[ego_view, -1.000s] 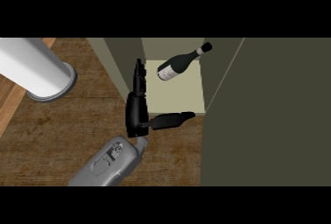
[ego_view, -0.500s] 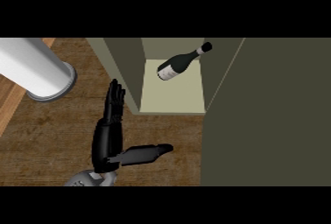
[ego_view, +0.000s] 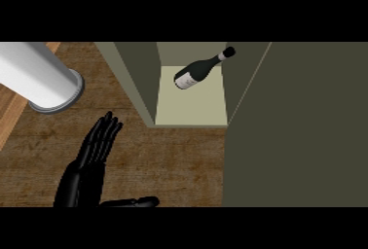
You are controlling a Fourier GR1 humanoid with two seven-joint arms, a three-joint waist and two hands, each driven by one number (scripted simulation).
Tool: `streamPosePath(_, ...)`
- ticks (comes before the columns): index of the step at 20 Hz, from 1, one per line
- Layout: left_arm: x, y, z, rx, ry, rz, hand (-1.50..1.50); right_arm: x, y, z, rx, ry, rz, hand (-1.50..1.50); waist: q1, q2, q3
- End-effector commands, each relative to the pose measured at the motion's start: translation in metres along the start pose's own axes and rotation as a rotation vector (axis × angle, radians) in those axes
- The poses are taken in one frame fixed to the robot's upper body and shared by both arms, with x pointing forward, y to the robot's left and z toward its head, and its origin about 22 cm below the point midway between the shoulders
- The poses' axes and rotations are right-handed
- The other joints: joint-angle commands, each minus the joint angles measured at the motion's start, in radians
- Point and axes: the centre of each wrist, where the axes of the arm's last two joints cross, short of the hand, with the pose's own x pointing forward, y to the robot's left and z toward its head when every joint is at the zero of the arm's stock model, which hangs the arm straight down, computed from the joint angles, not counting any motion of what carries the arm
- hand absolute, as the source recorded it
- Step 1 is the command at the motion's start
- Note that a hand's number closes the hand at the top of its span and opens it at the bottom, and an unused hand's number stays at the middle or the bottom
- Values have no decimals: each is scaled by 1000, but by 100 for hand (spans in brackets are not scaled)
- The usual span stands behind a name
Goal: Pick up the wine, place it into the cabinet and close the cabinet
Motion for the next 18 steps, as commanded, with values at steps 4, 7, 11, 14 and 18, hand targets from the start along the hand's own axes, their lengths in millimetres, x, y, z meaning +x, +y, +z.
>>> streamPosePath(4,18,46,16,-65,16,35,150,27,12,11,130,28,159,150,-7,0,0)
streamPosePath(7,21,48,33,-62,-23,32,150,28,17,21,121,-16,98,150,-8,0,1)
streamPosePath(11,19,79,18,-62,-4,32,150,37,13,14,175,-37,106,150,-7,3,0)
streamPosePath(14,14,84,23,-67,0,33,150,27,17,-1,220,-28,-14,150,3,7,0)
streamPosePath(18,27,107,32,-79,-25,30,150,21,23,-15,285,-53,-54,150,17,6,0)
